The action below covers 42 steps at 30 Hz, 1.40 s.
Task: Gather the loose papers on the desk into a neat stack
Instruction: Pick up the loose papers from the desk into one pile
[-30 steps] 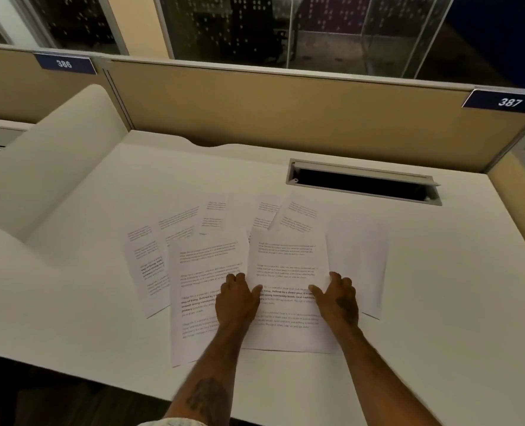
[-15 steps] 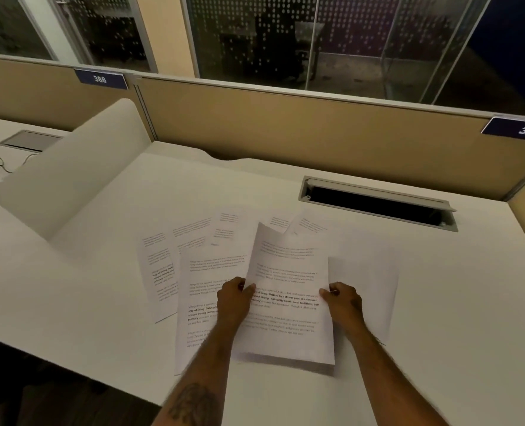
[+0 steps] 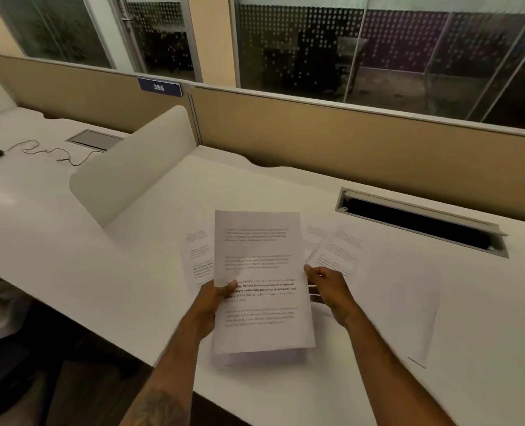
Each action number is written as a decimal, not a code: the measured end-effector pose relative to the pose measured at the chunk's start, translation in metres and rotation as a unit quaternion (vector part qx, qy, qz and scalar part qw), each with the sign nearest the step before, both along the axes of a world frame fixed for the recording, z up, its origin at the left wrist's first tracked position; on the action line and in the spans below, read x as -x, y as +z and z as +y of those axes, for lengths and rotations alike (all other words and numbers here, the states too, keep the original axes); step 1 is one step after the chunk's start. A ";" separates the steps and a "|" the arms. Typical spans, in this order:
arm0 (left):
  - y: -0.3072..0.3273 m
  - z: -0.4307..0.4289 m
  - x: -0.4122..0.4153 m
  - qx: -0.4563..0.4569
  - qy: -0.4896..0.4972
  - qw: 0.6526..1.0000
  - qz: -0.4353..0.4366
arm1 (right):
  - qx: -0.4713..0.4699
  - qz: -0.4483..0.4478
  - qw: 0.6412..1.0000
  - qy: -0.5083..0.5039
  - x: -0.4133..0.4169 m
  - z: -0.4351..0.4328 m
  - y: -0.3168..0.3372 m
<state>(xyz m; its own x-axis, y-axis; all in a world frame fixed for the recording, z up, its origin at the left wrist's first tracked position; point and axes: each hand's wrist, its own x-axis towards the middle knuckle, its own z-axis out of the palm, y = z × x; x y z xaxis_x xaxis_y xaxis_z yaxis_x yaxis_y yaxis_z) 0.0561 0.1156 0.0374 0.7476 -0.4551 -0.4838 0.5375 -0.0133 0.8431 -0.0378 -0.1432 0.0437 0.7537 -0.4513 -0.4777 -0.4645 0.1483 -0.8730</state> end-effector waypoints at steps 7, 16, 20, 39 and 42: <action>-0.006 0.087 -0.029 -0.036 0.045 0.998 -0.003 | 0.302 0.202 0.929 0.065 -0.007 0.054 -0.033; -0.006 0.120 -0.040 -0.015 0.064 0.998 0.012 | 0.260 0.272 0.926 0.026 -0.020 0.080 -0.046; 0.000 0.122 -0.045 -0.007 0.061 0.998 0.011 | 0.192 0.208 0.959 0.003 -0.022 0.068 -0.044; 0.023 0.081 -0.060 0.034 0.034 0.999 -0.013 | -0.002 -0.063 0.998 0.015 -0.023 0.022 0.045; 0.025 0.075 -0.055 0.065 0.014 0.998 -0.009 | -0.046 -0.076 0.996 0.020 -0.029 0.051 0.033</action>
